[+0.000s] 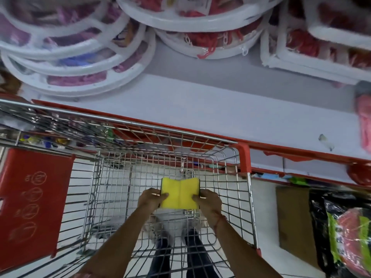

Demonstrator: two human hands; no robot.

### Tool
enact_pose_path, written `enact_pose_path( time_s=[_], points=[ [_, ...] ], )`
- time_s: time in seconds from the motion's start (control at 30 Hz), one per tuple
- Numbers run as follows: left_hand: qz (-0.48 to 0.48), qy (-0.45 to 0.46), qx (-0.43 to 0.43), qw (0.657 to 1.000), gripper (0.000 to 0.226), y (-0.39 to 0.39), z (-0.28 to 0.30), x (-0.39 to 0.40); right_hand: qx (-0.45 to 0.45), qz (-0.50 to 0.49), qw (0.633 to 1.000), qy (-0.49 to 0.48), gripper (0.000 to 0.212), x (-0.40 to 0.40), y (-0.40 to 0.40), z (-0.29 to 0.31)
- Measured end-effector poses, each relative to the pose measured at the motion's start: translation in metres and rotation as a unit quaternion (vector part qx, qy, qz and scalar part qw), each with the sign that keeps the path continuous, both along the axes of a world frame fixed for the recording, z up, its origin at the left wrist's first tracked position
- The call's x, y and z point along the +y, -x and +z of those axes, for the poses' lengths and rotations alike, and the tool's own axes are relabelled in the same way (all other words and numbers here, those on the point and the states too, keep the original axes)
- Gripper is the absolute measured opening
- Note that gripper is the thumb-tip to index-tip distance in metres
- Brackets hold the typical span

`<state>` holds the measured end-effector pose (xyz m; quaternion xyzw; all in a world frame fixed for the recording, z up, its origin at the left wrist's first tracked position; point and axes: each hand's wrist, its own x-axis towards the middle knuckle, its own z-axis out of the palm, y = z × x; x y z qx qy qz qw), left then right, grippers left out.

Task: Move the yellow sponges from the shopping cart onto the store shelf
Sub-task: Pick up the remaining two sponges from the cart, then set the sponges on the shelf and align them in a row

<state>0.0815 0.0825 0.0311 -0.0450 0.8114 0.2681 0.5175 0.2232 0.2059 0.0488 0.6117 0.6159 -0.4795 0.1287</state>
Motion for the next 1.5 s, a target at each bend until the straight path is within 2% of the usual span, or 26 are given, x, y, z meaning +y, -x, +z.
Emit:
enact_pose_path(
  time_s=[0.17,0.33,0.43,0.53,0.67,0.87,1.07,1.2,1.33,1.5],
  points=[
    [0.028,-0.055,-0.036,0.997,0.026,0.014,0.027,-0.003,0.066,-0.078,0.994,0.029,0.040,0.010,-0.005,0.024],
    [0.021,-0.137,-0.065,0.988,0.011,0.031,0.083,0.003,0.151,-0.143,0.976,0.066,0.026,0.024,-0.010,0.070],
    [0.003,-0.189,-0.058,0.980,0.011,0.043,0.119,0.011,0.198,-0.153,0.965,0.079,0.041,0.035,-0.006,0.107],
    [-0.002,-0.228,-0.039,0.973,0.018,0.059,0.155,0.024,0.237,-0.150,0.958,0.066,0.046,0.048,0.000,0.145],
    [-0.033,-0.261,-0.037,0.964,0.019,0.079,0.209,0.041,0.293,-0.130,0.947,0.034,0.037,0.064,0.012,0.200],
    [-0.067,-0.297,-0.008,0.952,0.035,0.087,0.286,0.054,0.336,-0.104,0.936,0.017,0.037,0.080,0.013,0.276],
    [-0.098,-0.345,0.002,0.933,0.034,0.090,0.364,0.067,0.398,-0.055,0.916,0.002,0.025,0.096,-0.001,0.354],
    [-0.096,-0.386,0.023,0.917,0.036,0.092,0.408,0.090,0.422,-0.034,0.905,-0.038,0.032,0.121,-0.005,0.403],
    [-0.096,-0.417,0.045,0.902,0.026,0.085,0.453,0.117,0.452,-0.021,0.889,-0.068,0.031,0.147,-0.006,0.447],
    [-0.098,-0.426,0.067,0.897,0.052,0.081,0.489,0.144,0.465,-0.020,0.881,-0.085,0.031,0.172,-0.006,0.471]
  ],
)
